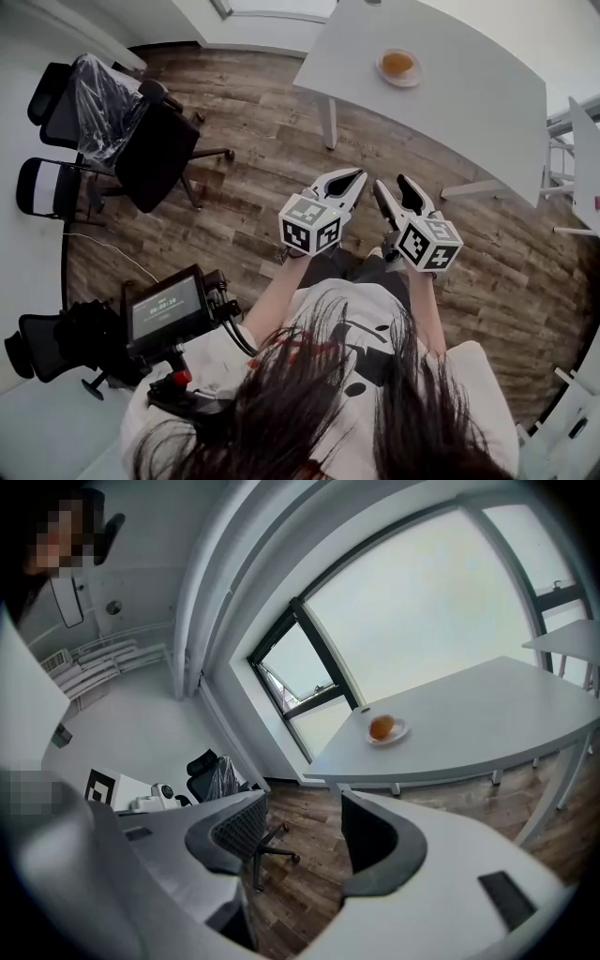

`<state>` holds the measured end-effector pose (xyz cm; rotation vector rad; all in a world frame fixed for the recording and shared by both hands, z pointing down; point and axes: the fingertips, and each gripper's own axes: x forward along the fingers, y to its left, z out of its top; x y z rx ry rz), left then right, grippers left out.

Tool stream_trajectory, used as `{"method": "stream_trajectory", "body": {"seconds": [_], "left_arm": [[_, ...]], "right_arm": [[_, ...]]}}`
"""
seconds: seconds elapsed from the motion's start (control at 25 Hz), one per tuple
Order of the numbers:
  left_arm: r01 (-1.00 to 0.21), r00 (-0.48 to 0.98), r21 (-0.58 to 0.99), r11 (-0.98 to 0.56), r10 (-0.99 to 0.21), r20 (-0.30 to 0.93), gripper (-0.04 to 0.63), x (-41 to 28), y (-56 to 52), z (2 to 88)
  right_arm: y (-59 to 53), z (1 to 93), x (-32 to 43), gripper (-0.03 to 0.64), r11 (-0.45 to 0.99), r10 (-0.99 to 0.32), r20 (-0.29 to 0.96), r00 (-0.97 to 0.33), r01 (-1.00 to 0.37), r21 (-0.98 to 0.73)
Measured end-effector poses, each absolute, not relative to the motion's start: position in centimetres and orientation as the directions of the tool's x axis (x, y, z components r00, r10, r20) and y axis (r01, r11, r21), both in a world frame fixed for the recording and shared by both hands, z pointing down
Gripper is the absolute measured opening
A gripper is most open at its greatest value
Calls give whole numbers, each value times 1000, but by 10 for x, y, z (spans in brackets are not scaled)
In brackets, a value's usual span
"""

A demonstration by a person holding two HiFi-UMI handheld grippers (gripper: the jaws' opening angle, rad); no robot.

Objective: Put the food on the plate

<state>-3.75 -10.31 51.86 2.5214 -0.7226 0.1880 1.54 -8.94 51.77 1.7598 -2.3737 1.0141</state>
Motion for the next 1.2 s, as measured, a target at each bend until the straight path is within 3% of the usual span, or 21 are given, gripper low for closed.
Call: {"method": "stream_trajectory", "body": {"seconds": [0.44,0.92,1.2], "left_arm": [[-562,827,416,-715,-503,253,6,-22,-64,500],[-605,796,346,-717,-553,246,6,17,69,494],[-637,770,362,-681,-584,258,6,14,75,497]], "right_arm": [[-42,510,37,261,178,-849,359,-388,-850,-496],[78,502,72,261,275,-842,289,-456,-823,-498],[83,505,72,261,295,-815,323,-481,-825,-483]]}}
